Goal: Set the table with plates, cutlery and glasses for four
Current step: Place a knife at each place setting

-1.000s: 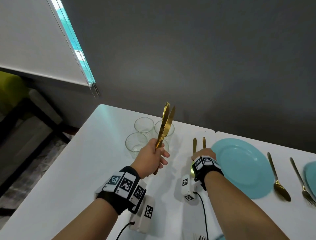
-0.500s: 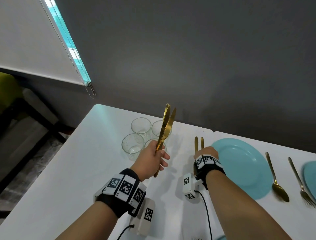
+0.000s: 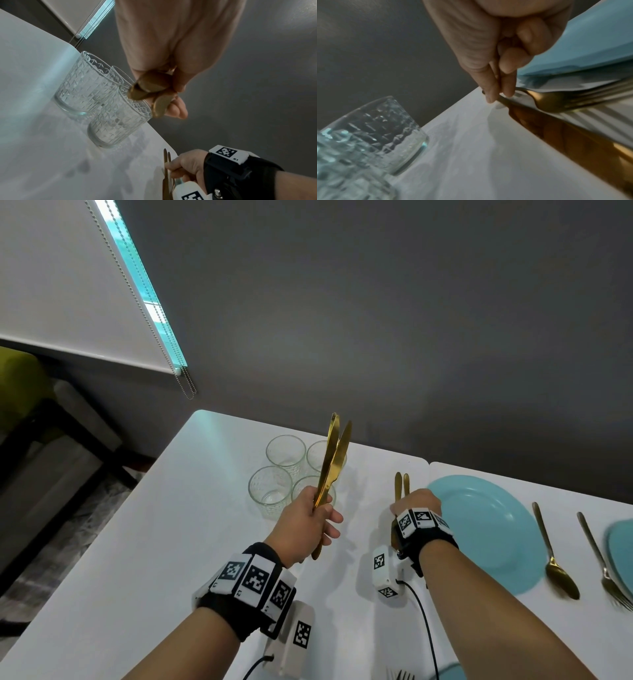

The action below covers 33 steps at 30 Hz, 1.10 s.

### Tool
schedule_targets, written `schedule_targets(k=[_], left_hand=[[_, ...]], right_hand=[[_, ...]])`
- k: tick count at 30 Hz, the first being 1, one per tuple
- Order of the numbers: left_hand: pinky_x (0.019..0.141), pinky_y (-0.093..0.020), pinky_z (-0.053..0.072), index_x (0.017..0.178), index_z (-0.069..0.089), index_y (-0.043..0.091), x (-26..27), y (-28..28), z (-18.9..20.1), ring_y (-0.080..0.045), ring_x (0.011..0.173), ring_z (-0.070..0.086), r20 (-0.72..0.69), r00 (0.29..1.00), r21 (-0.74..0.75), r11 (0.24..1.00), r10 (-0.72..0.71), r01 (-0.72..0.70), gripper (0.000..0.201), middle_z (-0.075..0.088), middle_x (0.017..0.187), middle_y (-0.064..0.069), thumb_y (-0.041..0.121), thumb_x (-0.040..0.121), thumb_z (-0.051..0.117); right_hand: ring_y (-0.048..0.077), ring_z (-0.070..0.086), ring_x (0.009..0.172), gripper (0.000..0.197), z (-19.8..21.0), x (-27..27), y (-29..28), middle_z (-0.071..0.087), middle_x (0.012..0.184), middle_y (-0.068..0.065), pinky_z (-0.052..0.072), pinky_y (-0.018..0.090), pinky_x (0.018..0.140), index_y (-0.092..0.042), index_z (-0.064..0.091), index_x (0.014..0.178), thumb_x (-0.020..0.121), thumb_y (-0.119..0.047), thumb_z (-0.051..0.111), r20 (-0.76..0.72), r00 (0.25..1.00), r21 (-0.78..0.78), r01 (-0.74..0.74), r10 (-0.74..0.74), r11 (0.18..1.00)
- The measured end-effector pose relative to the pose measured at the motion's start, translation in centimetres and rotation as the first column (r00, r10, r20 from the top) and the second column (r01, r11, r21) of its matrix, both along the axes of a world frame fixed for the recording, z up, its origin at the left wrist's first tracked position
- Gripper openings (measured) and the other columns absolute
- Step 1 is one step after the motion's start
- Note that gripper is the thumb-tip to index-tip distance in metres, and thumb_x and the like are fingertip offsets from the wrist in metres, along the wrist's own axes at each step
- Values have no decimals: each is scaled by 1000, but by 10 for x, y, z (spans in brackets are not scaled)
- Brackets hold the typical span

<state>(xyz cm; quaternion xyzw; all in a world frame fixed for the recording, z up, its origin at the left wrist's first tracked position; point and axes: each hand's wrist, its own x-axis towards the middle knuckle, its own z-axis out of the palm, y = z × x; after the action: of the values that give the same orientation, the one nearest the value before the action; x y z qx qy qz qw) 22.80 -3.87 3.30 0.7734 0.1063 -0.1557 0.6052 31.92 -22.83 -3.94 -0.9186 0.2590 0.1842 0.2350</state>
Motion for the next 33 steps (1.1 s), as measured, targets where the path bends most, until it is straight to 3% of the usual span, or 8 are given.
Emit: schedule_targets(k=[3,5,10,16,21,24,28,33], left_hand=[[61,-24,52,90,47,26,-5,-1,4,-16,68,62,-3,999,-47,998,34,-34,17,64,87,-2,15,100,38],[58,-23,51,90,51,24,-9,-1,9,-16,66,60,-22,997,-94,992,79,-81,17,63,85,-2,16,100,39],[48,-23,40,102,52,10,-18,-4,18,-14,54,53,-41,990,-112,984,134,-138,18,67,78,-2,21,100,39],[43,-21,36,103,50,6,-41,-12,29,-13,49,47,-61,995,-138,987,80,-87,25,67,76,-7,25,101,33],[41,-20,34,95,53,4,-67,-24,38,-14,48,46,-28,999,-101,994,-41,38,31,65,73,-9,24,102,30],[41,-21,32,91,47,8,-82,-35,42,-14,47,45,-33,993,-97,989,-116,113,25,66,74,-11,25,102,31],[38,-18,32,96,44,9,-103,-57,45,-12,44,45,-59,955,-72,955,-292,287,21,66,73,-9,27,101,35],[38,-19,32,87,51,12,-119,-88,47,-8,39,46,-45,897,-54,898,-440,438,28,64,69,-6,27,102,31]], right_hand=[[26,64,94,20,18,2,11,66,113,12,49,28,73,-6,64,100,88,-22,58,-10,995,-109,-101,100,989],[26,63,105,30,36,-3,22,66,116,8,47,26,80,-9,67,106,89,-30,56,42,984,-98,-169,174,981],[18,63,103,19,78,-44,43,73,103,-1,43,30,101,-18,73,98,85,-27,62,388,893,116,-294,229,949],[11,62,101,21,108,-105,45,70,106,-8,38,17,81,-24,72,103,87,-27,60,530,673,-115,-545,515,831],[16,65,96,19,124,-153,32,72,101,-6,51,27,78,-23,75,94,88,-20,57,477,521,-293,-665,708,687],[17,64,92,22,136,-177,19,70,94,-7,51,28,73,-22,73,91,92,-24,51,398,515,-339,-686,759,644],[17,59,104,25,152,-207,-4,65,113,-5,48,31,85,-24,68,108,95,-24,47,263,597,-309,-692,758,652],[20,57,107,23,155,-229,-36,62,114,-1,44,31,85,-23,66,111,93,-23,52,155,666,-272,-681,729,680]])
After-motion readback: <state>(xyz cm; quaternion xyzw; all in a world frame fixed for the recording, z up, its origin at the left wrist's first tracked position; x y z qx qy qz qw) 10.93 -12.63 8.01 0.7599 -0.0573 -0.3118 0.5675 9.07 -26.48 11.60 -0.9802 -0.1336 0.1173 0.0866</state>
